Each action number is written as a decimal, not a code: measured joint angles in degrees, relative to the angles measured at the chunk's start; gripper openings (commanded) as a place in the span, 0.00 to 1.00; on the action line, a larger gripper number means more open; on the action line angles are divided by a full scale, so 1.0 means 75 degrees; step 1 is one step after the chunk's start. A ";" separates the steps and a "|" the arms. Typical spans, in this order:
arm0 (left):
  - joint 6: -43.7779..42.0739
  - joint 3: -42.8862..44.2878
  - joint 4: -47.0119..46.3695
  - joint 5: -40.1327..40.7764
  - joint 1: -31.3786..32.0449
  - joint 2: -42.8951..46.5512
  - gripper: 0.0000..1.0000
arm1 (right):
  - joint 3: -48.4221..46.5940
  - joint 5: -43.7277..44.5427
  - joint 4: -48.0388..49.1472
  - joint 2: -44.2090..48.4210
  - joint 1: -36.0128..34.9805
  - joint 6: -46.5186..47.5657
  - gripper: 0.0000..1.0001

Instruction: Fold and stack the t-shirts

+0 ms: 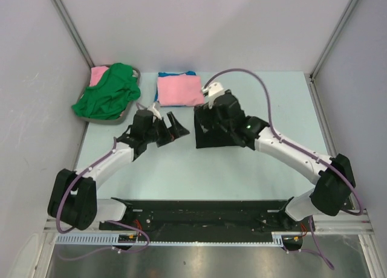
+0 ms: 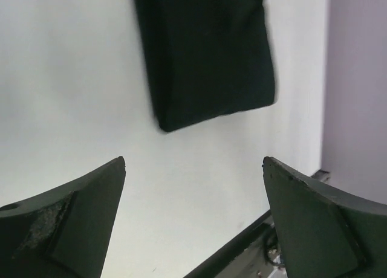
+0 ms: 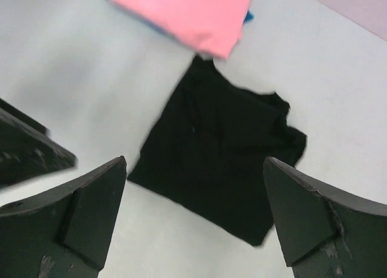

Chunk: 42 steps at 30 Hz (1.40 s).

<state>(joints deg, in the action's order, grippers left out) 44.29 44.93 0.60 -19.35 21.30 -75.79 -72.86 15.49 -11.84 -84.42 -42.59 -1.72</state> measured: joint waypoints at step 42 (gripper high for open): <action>-0.0318 -0.2346 0.0548 0.1081 -0.0863 0.1641 1.00 | 0.2836 0.3130 0.3506 -0.3383 -0.0997 0.5636 0.00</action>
<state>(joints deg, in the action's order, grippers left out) 41.91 27.33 4.71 -11.25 14.83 -63.48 -51.59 38.96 14.46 -109.80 -50.06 40.56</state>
